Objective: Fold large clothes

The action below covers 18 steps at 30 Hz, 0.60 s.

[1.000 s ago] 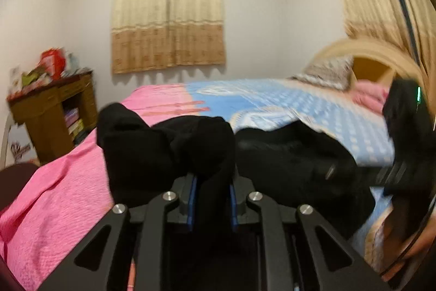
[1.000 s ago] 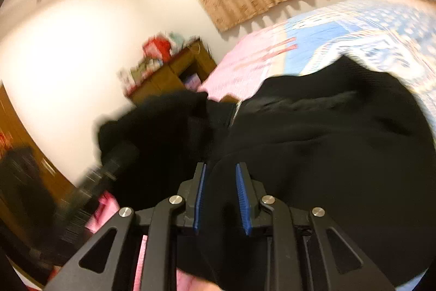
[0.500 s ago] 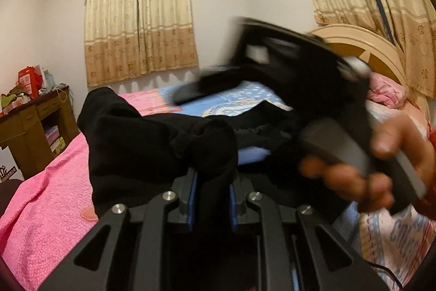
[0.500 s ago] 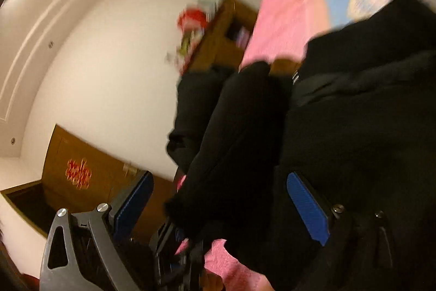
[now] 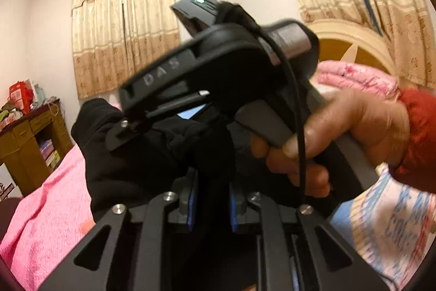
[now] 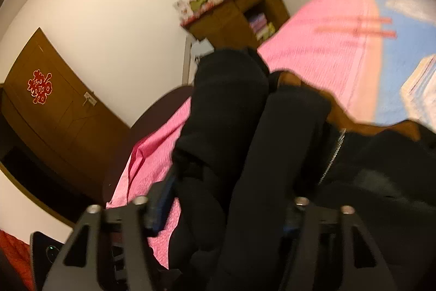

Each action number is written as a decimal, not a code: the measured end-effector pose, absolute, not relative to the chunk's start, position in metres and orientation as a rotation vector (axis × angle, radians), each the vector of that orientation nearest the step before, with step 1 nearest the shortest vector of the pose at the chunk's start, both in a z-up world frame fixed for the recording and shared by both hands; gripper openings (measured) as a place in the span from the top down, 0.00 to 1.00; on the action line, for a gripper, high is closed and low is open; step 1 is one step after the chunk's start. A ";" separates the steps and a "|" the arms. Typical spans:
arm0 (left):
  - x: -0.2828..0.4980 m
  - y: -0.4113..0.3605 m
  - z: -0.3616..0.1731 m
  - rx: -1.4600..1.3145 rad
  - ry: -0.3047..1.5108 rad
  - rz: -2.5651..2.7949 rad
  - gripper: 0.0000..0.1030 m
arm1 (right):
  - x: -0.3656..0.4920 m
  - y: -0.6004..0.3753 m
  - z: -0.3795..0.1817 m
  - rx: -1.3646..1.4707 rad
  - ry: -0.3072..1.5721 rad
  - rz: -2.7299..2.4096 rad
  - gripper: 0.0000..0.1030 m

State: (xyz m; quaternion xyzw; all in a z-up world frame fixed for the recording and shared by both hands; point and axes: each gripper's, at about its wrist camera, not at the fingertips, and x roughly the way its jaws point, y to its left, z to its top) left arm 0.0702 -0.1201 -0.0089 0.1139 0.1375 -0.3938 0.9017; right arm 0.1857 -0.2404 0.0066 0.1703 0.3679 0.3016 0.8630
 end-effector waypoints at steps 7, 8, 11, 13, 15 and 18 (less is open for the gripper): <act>0.036 -0.164 0.028 0.229 0.211 -0.960 0.82 | 0.127 -0.315 0.042 0.463 0.622 0.609 0.54; 0.031 -0.174 0.029 0.234 0.209 -0.989 0.82 | 0.120 -0.328 0.043 0.490 0.610 0.601 0.54; 0.020 -0.205 0.026 0.236 0.229 -1.065 0.82 | 0.086 -0.372 0.035 0.555 0.583 0.546 0.54; 0.014 -0.225 0.021 0.236 0.248 -1.103 0.82 | 0.064 -0.410 0.019 0.648 0.574 0.515 0.54; 0.011 -0.246 0.013 0.243 0.284 -1.129 0.82 | 0.051 -0.435 0.000 0.713 0.585 0.479 0.54; 0.012 -0.272 -0.008 0.258 0.353 -1.139 0.82 | 0.053 -0.459 -0.036 0.791 0.619 0.416 0.55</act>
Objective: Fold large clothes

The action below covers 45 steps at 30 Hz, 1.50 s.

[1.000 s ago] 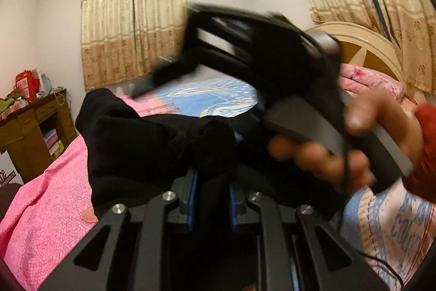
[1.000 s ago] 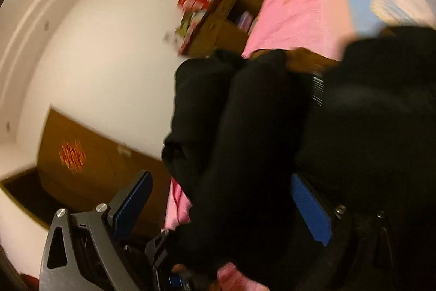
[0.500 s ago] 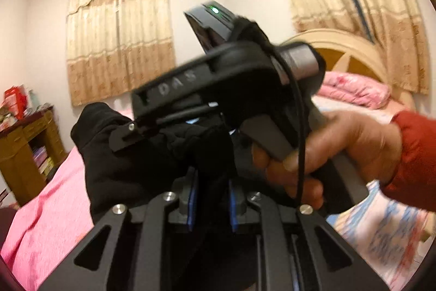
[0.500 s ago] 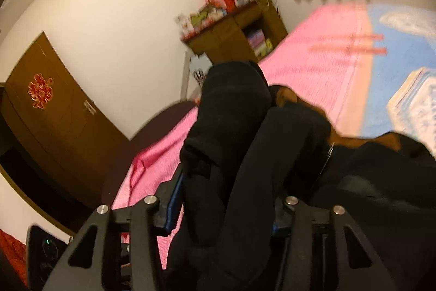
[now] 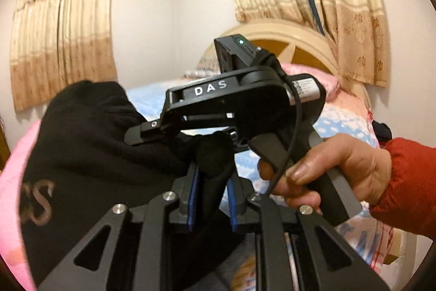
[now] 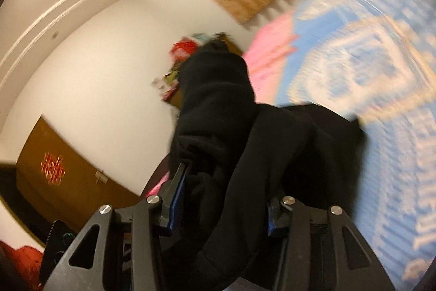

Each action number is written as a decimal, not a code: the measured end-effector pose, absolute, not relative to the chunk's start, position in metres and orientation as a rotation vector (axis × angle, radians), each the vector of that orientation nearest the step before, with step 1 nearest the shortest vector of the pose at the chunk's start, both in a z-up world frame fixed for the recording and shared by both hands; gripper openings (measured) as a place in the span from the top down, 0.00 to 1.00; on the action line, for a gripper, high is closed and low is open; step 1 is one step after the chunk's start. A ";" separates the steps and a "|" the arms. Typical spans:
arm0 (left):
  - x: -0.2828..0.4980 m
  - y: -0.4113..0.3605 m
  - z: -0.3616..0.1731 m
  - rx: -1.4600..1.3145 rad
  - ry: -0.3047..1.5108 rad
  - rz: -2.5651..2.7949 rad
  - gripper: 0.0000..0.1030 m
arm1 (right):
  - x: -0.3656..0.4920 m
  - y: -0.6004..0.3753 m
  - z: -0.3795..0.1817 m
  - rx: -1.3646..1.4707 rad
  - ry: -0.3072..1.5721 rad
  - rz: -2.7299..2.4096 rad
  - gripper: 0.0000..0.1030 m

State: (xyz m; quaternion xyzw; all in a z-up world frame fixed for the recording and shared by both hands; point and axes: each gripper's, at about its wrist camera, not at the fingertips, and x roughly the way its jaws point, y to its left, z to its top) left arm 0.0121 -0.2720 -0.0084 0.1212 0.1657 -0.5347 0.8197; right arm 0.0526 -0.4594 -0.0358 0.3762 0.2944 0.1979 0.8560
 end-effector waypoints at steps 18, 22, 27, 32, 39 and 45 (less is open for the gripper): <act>-0.022 -0.136 0.032 0.184 0.418 -1.194 0.11 | 0.007 -0.508 -0.106 0.991 0.604 0.341 0.29; 0.028 -0.072 0.065 0.047 0.388 -1.041 0.00 | -0.038 -0.520 -0.074 0.937 0.486 0.257 0.29; 0.117 -0.076 0.065 0.080 0.355 -0.698 0.00 | -0.042 -0.491 0.012 0.629 0.424 0.178 0.29; 0.185 -0.119 0.007 -0.006 0.624 -0.686 0.15 | -0.002 -0.443 0.069 0.535 0.397 0.217 0.29; 0.135 -0.125 0.012 0.126 0.458 -0.845 0.15 | 0.057 -0.414 0.044 0.588 0.517 0.326 0.28; 0.136 -0.109 0.011 0.084 0.443 -0.889 0.11 | 0.130 -0.394 0.023 0.585 0.652 0.434 0.23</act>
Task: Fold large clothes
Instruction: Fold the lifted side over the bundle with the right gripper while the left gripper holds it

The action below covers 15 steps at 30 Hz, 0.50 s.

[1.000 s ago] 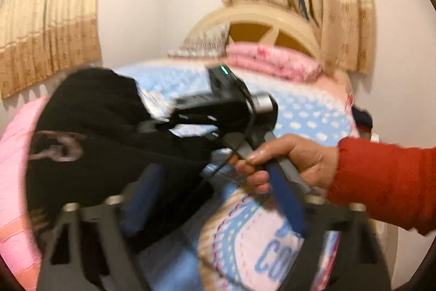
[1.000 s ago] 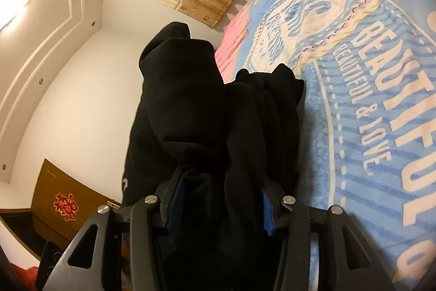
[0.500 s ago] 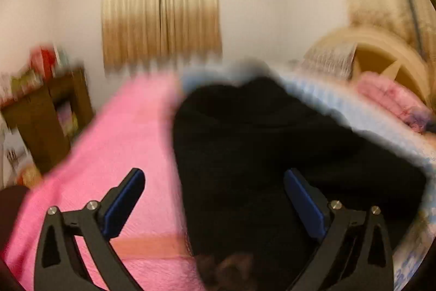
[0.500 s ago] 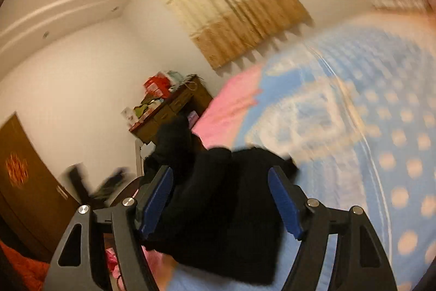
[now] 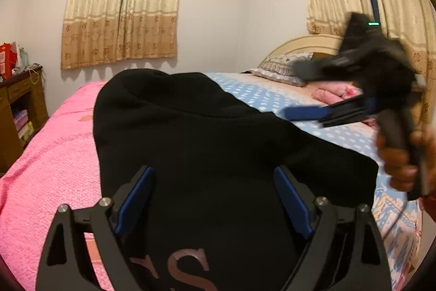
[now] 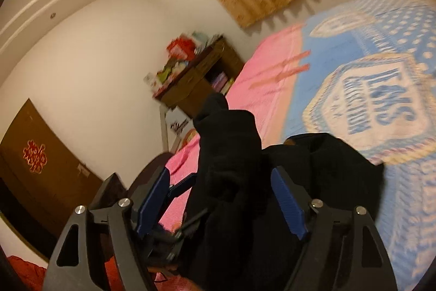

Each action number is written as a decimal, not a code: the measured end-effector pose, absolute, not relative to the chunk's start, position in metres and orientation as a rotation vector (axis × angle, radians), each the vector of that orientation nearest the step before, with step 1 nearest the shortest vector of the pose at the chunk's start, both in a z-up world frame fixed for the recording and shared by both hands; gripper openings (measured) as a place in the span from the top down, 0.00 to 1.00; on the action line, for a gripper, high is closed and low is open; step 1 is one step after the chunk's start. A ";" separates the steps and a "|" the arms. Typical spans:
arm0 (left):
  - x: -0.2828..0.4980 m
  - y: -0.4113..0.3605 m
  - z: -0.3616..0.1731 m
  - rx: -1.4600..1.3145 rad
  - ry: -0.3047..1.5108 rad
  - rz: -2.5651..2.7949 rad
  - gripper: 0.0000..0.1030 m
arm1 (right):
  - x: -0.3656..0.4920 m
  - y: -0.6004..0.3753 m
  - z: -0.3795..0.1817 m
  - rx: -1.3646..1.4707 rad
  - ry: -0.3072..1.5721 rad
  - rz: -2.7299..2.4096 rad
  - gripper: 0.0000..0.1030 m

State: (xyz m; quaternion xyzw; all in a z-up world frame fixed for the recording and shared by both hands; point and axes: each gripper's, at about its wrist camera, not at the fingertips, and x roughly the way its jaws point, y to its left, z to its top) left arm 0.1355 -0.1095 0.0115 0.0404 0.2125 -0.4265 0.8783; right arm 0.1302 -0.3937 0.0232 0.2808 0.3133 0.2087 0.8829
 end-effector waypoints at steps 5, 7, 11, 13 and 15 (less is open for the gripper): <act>0.124 -0.121 0.008 0.104 0.416 -0.918 0.10 | 0.178 -0.356 -0.016 0.508 0.829 0.486 0.23; 0.114 -0.129 0.006 0.148 0.412 -0.936 0.10 | 0.181 -0.355 -0.029 0.531 0.847 0.493 0.50; 0.089 -0.146 0.015 0.278 0.366 -1.034 0.11 | 0.149 -0.363 -0.019 0.506 0.784 0.474 0.64; 0.077 -0.145 0.033 0.263 0.349 -1.142 0.10 | 0.118 -0.376 -0.009 0.517 0.730 0.461 0.66; 0.072 -0.138 0.056 0.207 0.319 -1.214 0.05 | 0.091 -0.396 -0.008 0.549 0.702 0.433 0.66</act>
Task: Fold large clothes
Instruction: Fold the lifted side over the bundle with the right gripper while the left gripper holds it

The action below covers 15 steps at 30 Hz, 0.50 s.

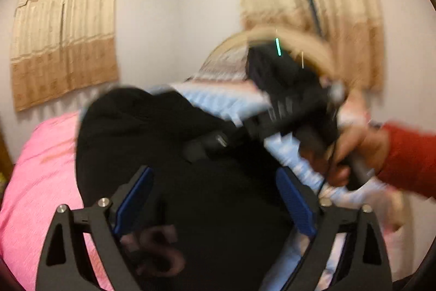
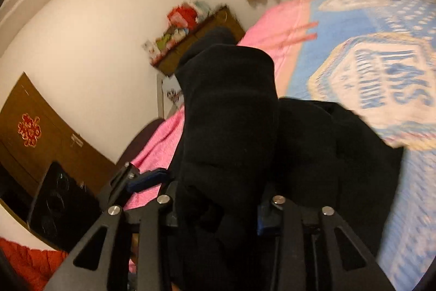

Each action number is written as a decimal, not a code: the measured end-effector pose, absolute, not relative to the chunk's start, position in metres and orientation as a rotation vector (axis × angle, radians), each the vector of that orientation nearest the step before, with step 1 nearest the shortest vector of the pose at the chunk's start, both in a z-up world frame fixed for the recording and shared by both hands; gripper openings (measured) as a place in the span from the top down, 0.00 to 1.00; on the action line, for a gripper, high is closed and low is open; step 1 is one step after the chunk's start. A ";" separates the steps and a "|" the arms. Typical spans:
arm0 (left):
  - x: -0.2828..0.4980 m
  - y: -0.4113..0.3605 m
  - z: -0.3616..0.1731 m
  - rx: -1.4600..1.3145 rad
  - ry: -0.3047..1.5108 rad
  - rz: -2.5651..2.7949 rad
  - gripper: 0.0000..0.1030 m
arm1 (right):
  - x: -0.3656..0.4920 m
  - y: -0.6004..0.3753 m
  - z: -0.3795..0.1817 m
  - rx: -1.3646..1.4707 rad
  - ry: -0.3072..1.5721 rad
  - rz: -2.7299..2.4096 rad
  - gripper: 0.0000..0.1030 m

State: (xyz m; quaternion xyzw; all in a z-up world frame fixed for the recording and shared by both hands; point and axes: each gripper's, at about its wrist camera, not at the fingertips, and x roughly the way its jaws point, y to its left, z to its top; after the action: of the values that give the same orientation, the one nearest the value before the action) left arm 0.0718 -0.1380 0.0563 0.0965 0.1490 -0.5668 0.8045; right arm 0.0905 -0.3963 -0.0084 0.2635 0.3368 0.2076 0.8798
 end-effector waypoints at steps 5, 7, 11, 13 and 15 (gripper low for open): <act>0.092 -0.144 0.111 0.135 0.273 -1.082 0.00 | 0.029 -0.463 -0.034 0.713 0.646 0.363 0.67; 0.112 -0.176 0.106 0.209 0.332 -0.935 0.00 | 0.024 -0.477 -0.062 0.782 0.673 0.341 0.67; 0.144 -0.229 0.041 0.315 0.526 -0.721 0.01 | 0.028 -0.480 -0.110 0.936 0.672 0.405 0.64; 0.143 -0.227 0.019 0.259 0.534 -0.670 0.00 | 0.024 -0.485 -0.116 0.998 0.667 0.406 0.61; 0.139 -0.221 0.015 0.242 0.496 -0.613 0.00 | 0.015 -0.486 -0.102 0.943 0.669 0.402 0.55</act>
State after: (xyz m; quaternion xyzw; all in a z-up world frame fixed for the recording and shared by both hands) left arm 0.1387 -0.2212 0.0149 0.1175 0.2412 -0.2977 0.9162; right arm 0.0146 -0.4864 -0.1022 0.4427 0.3139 0.1886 0.8185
